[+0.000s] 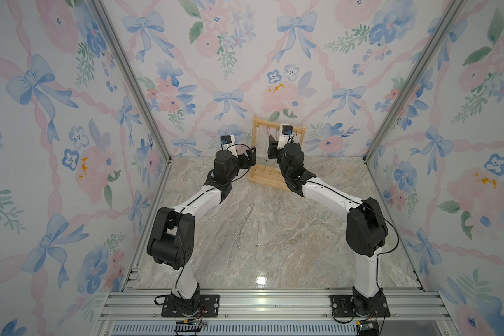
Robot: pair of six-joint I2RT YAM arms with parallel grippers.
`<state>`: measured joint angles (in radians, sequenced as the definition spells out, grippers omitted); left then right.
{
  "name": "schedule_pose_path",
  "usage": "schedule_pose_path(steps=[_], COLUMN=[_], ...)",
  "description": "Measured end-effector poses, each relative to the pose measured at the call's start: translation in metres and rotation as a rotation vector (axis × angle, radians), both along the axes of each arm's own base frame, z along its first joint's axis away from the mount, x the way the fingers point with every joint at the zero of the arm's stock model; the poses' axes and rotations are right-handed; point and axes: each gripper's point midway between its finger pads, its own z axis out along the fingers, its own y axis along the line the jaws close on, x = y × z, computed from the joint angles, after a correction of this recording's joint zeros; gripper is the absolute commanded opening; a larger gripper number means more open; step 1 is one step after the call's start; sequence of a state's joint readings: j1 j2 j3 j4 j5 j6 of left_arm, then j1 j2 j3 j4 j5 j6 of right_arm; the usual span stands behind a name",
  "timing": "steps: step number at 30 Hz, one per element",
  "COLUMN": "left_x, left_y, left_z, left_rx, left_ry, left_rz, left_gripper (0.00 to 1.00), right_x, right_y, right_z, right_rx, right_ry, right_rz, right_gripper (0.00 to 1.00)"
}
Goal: Take the necklace off the jewelry display stand
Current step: Take off the necklace from the stand.
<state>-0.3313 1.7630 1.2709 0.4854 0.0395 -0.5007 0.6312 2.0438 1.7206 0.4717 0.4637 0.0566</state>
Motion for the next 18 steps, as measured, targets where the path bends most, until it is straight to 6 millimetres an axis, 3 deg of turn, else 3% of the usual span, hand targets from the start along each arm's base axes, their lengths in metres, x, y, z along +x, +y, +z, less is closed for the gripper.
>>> schedule_pose_path(steps=[9, 18], left_x=[0.000, 0.002], left_y=[0.000, -0.001], left_z=[0.000, -0.007], left_rx=[0.000, 0.004], left_ry=[0.000, 0.012], left_rz=[-0.001, -0.003], left_gripper=[0.98, 0.98], right_x=[0.009, 0.019], right_y=[-0.003, -0.010], right_z=[-0.018, -0.011], right_rx=[-0.078, -0.081], right_ry=[0.029, 0.031], right_rz=[-0.112, -0.171], right_gripper=[0.55, 0.51])
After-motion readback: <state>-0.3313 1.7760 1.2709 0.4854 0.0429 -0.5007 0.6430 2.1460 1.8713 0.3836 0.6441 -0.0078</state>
